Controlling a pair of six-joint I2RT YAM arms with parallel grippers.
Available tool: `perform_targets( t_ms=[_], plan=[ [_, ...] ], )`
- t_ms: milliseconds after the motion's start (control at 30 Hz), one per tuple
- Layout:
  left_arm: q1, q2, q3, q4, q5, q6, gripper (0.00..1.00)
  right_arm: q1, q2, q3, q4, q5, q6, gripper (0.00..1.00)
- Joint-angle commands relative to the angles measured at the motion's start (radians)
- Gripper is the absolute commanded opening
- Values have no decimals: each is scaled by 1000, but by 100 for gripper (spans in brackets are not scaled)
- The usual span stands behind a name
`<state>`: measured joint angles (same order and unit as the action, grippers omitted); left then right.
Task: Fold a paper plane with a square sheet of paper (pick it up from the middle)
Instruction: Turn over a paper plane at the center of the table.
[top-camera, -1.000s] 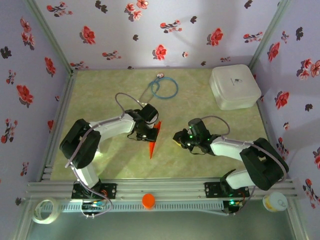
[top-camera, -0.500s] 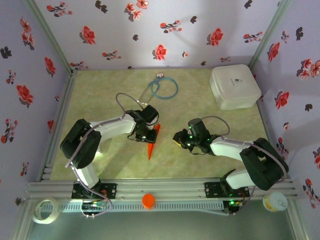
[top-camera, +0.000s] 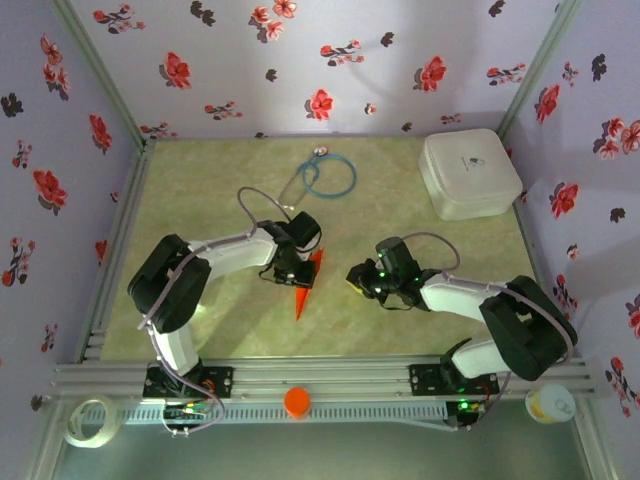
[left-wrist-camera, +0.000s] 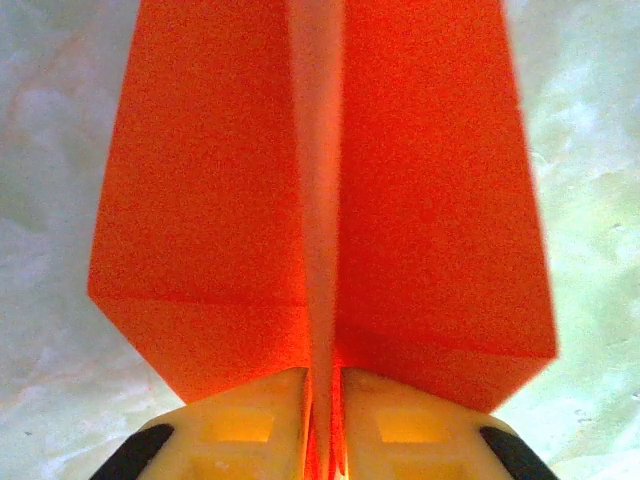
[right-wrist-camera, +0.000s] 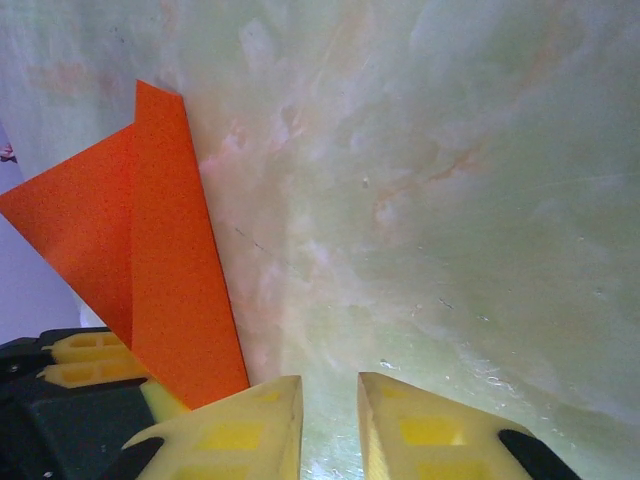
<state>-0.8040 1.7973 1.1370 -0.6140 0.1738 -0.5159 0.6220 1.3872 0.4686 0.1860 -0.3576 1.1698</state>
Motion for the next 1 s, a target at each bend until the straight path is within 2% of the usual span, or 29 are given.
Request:
perform_targets(
  t_ms=[0, 533, 967],
  plan=[
    [-14, 22, 23, -19, -35, 13, 16, 8, -8, 21, -17, 23, -19, 22],
    [-42, 71, 16, -7, -92, -1, 16, 8, -21, 24, -28, 24, -21, 21],
    [-75, 106, 1, 0, -199, -127, 22, 8, -157, 4, -114, 43, -48, 25]
  ],
)
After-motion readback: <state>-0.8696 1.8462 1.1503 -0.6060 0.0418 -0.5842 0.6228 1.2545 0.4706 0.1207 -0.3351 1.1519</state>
